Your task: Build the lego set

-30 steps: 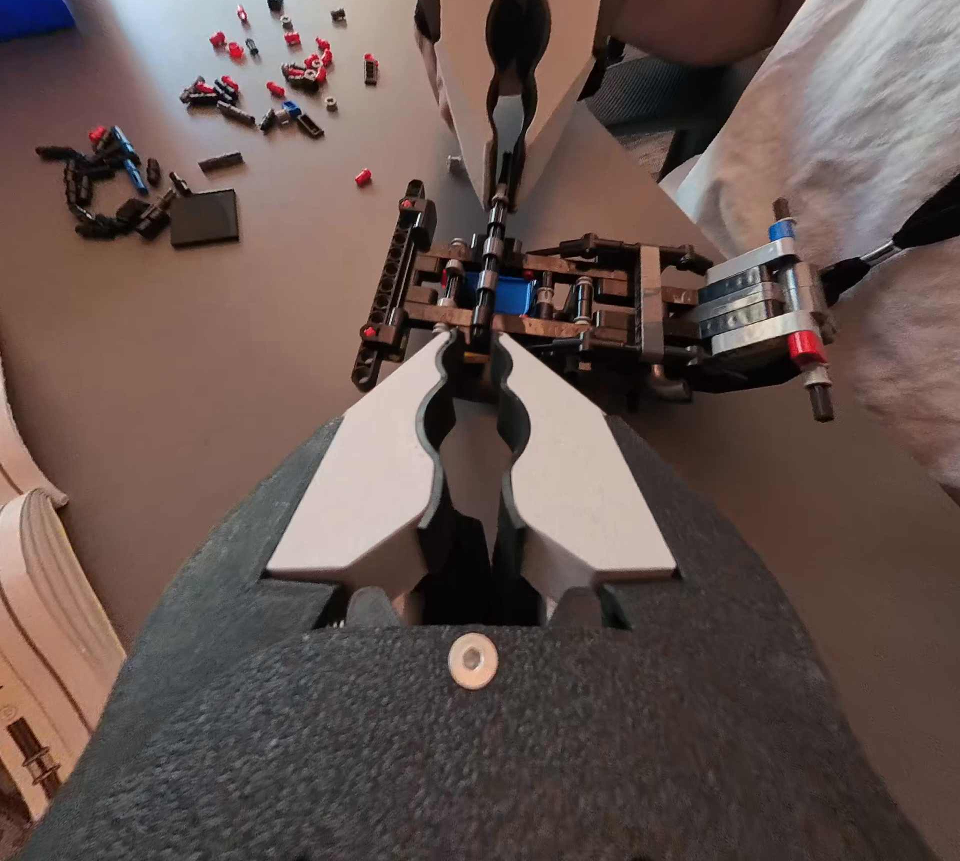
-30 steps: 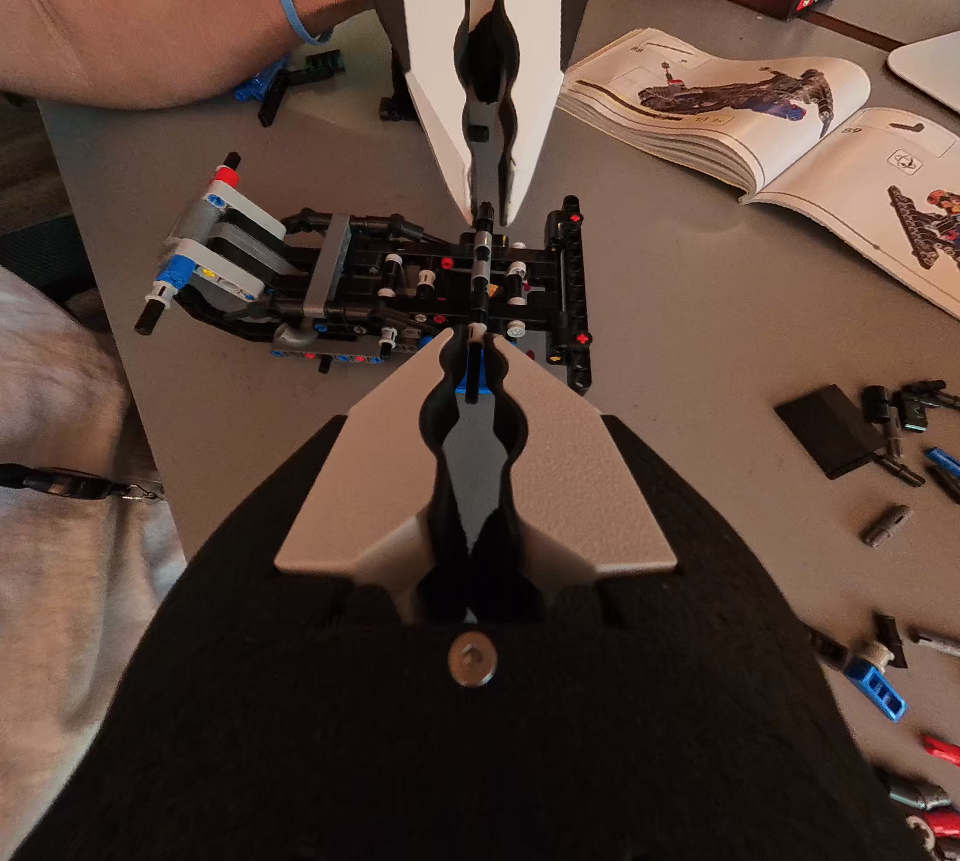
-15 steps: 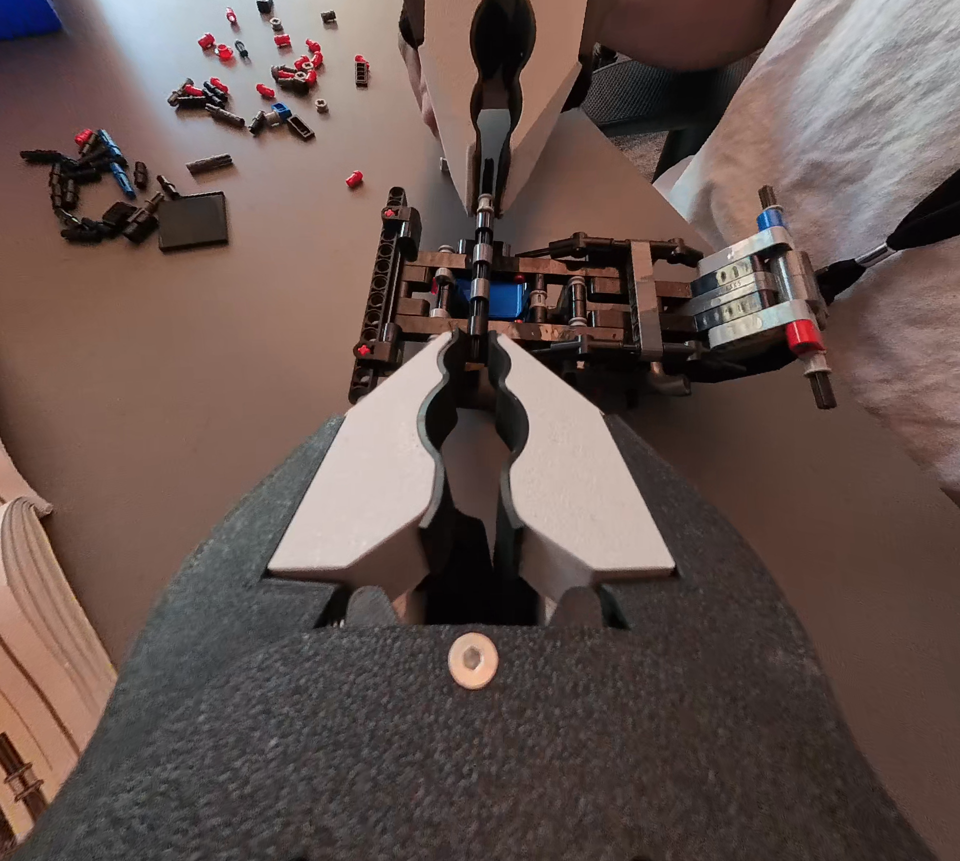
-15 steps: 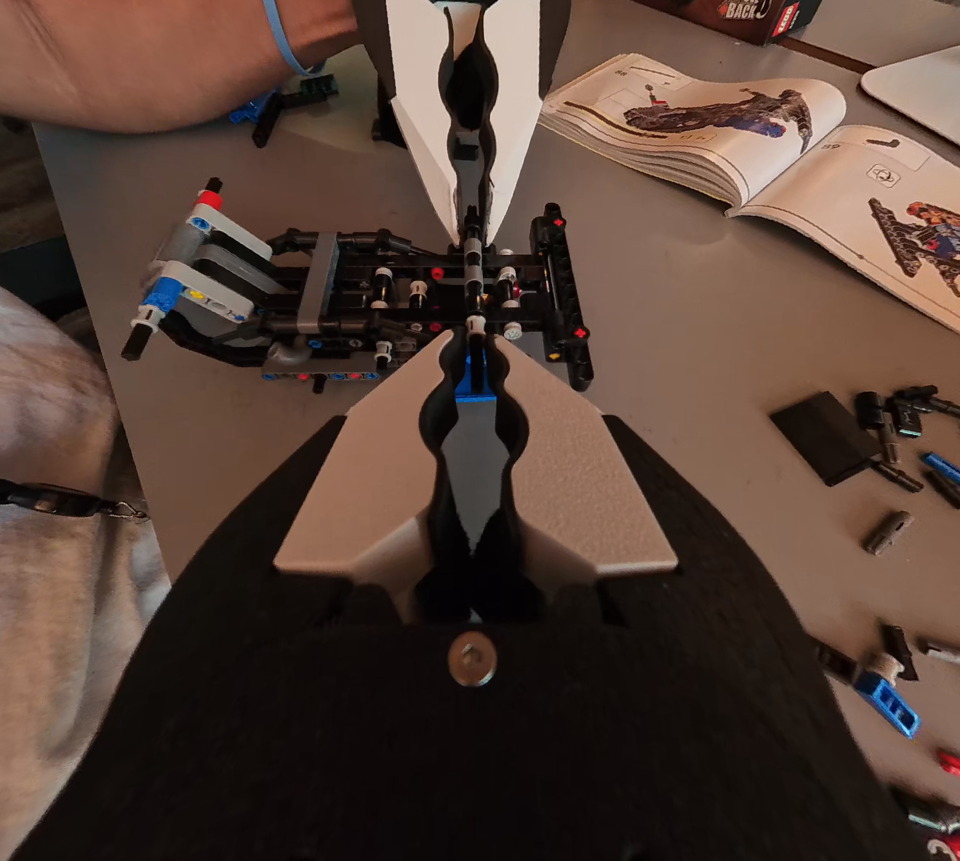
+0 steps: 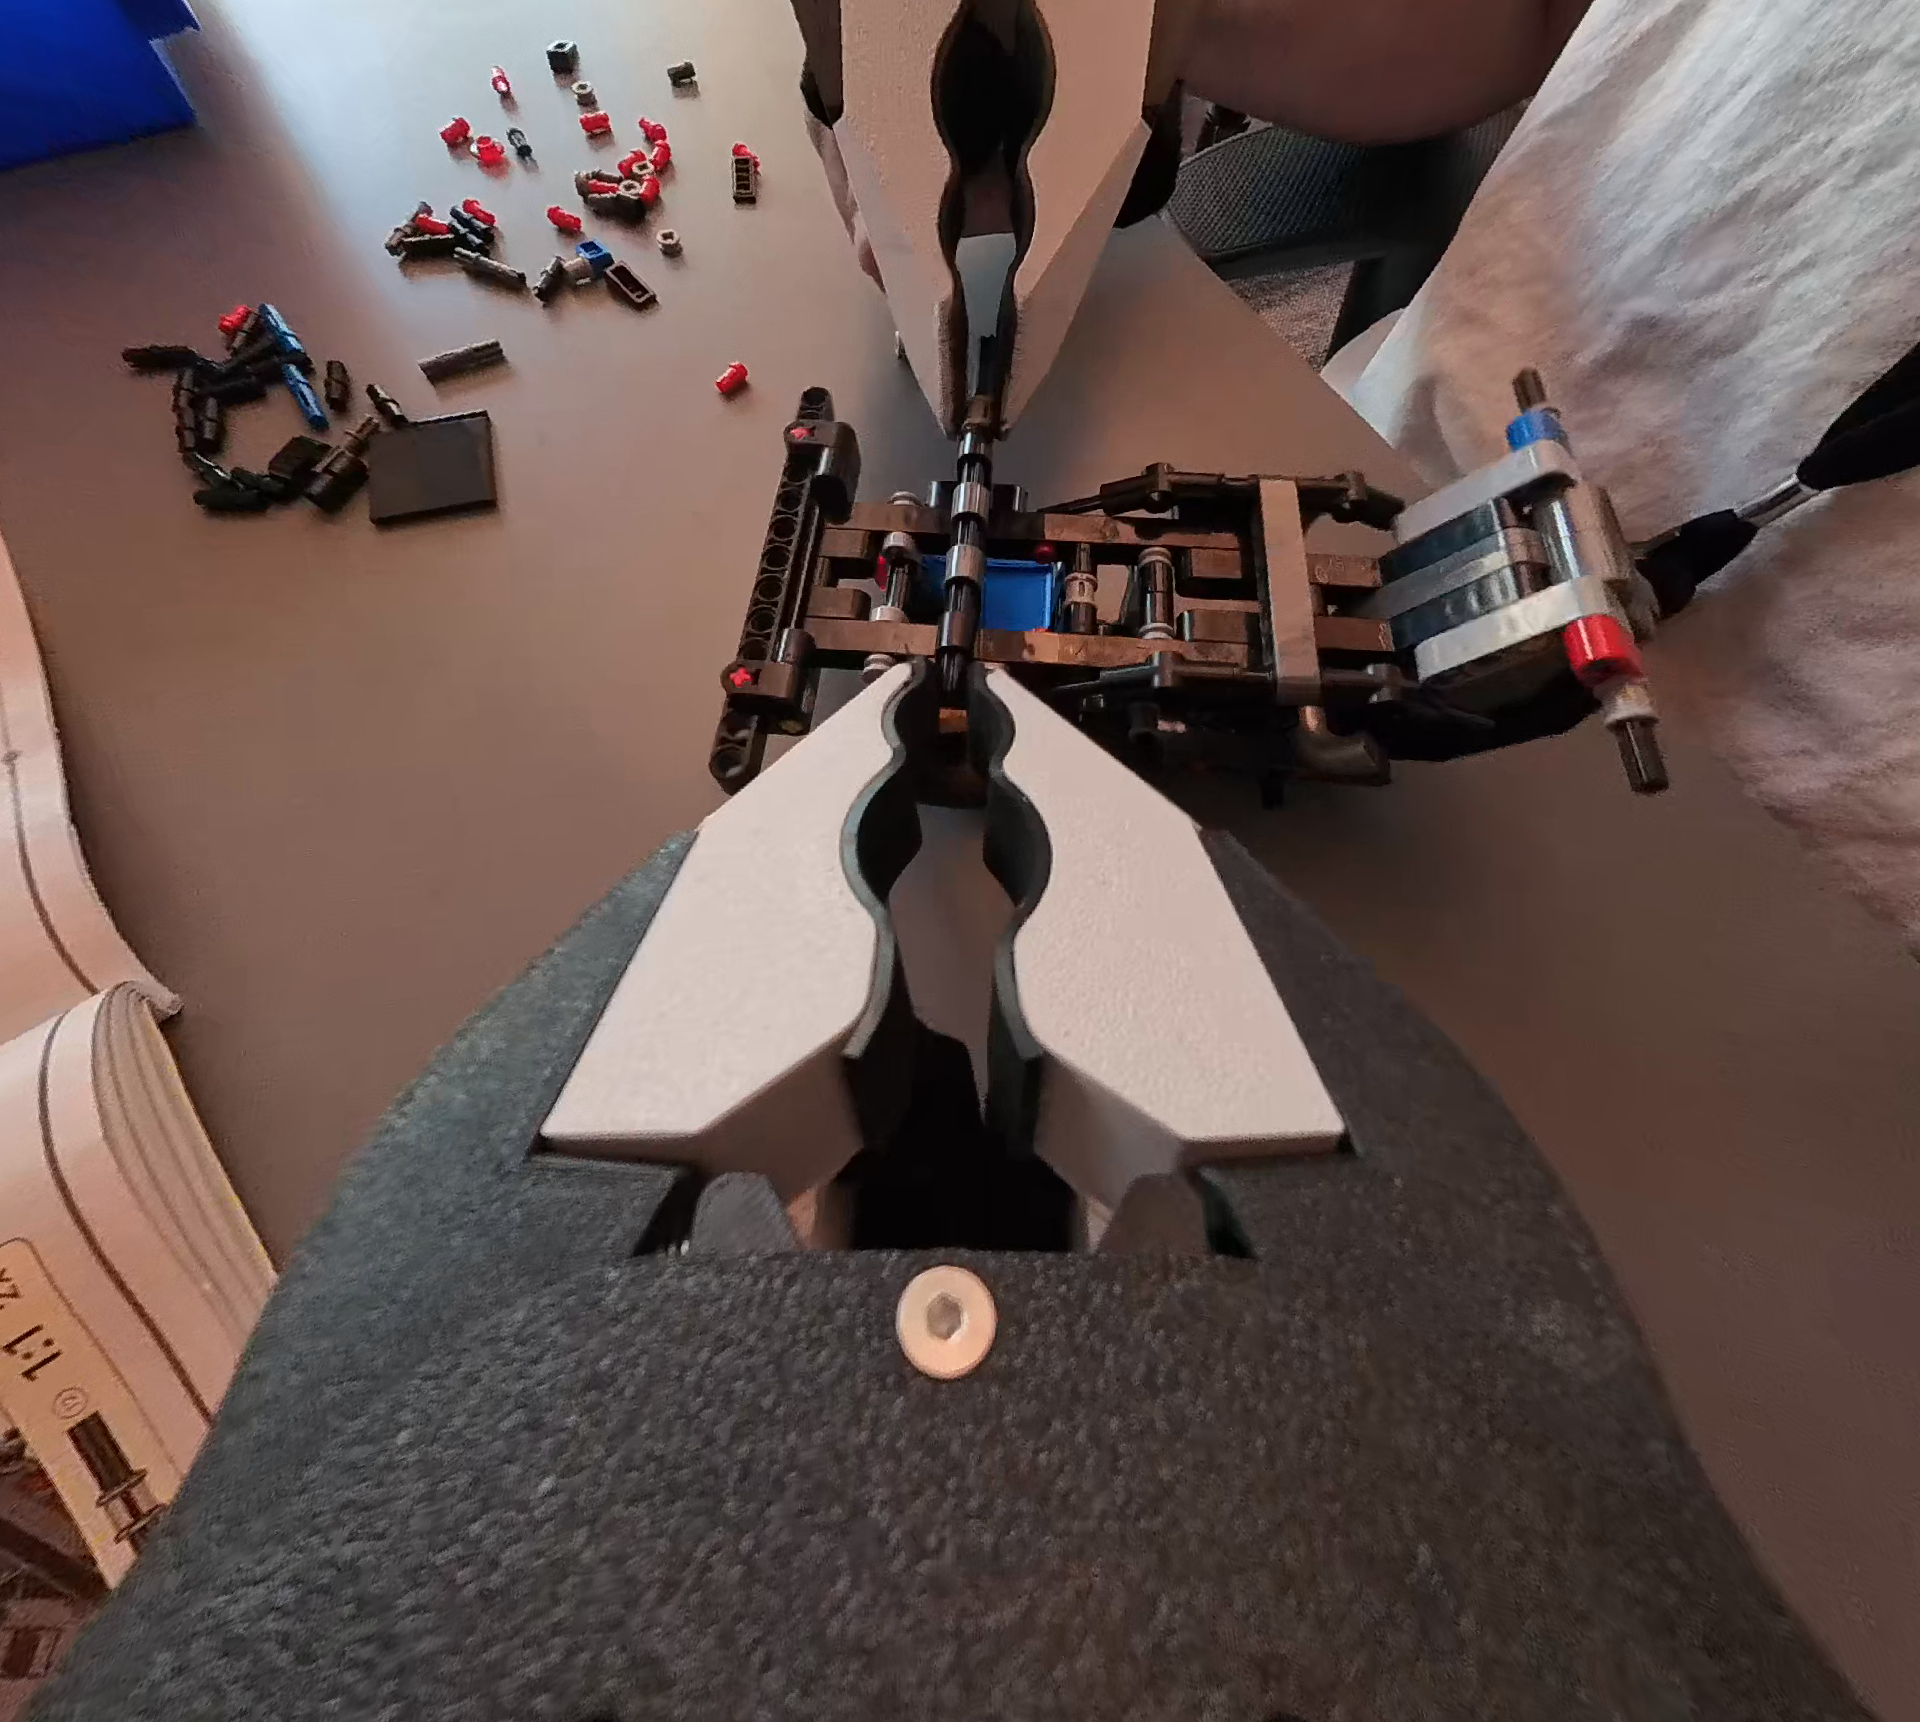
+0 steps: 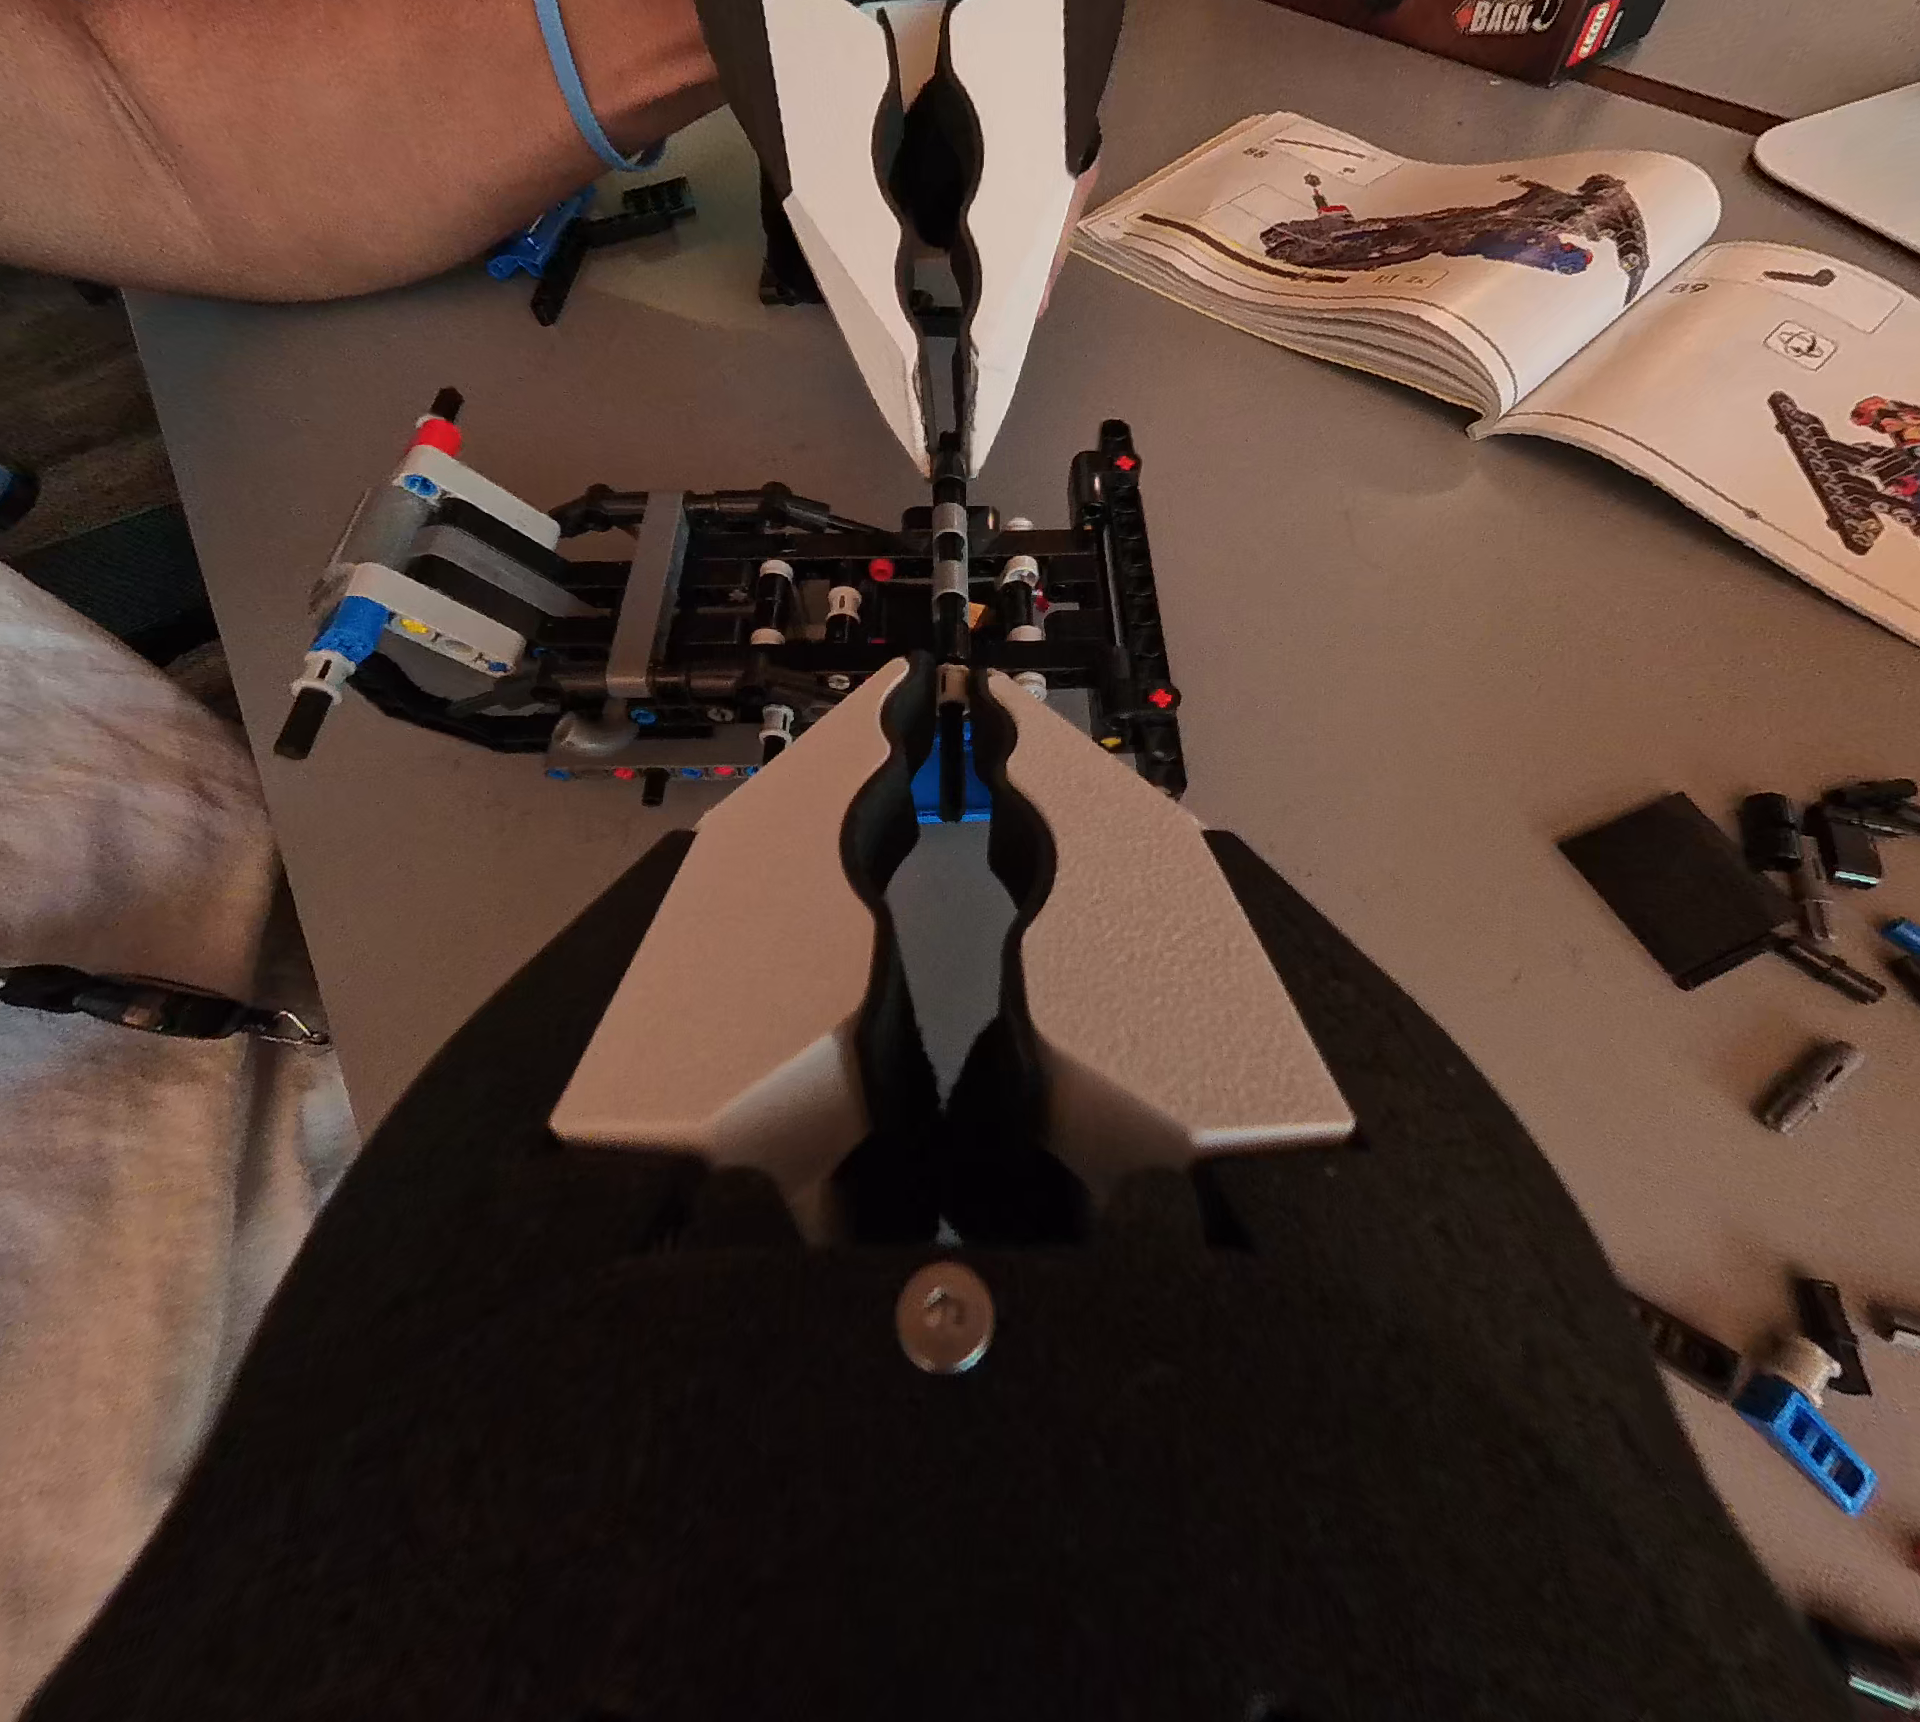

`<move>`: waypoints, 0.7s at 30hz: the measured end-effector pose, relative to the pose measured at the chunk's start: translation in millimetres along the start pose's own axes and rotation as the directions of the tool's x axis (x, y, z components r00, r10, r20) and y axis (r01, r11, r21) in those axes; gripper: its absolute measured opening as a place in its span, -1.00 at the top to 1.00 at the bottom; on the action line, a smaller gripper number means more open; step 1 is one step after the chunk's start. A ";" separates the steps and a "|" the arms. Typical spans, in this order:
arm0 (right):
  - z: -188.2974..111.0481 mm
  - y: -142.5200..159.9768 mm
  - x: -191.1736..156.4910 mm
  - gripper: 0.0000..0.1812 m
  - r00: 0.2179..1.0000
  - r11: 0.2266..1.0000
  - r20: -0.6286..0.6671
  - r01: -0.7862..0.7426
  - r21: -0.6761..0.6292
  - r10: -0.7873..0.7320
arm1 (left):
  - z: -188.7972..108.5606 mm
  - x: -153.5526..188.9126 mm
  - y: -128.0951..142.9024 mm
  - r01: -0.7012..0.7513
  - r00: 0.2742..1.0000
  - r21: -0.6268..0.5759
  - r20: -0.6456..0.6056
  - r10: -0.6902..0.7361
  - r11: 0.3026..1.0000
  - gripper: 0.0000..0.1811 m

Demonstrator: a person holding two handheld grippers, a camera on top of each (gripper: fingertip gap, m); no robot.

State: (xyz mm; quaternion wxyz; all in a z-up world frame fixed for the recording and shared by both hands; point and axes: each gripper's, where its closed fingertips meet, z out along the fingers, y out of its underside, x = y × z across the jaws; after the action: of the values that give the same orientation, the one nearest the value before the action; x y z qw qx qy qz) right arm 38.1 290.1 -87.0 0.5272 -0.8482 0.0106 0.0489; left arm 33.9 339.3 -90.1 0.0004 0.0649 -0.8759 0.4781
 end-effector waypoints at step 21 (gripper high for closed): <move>-1.6 3.1 -8.6 0.95 0.997 0.999 0.065 -0.046 0.008 0.045 | -0.2 8.0 -1.1 0.037 0.994 0.101 -0.104 -0.026 0.994 0.98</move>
State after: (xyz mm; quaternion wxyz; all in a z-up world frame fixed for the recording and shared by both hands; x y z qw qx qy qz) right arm 29.4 287.0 -88.3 0.5300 -0.8433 0.0130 0.0882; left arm 26.0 337.9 -88.6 0.0497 0.0540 -0.8477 0.5253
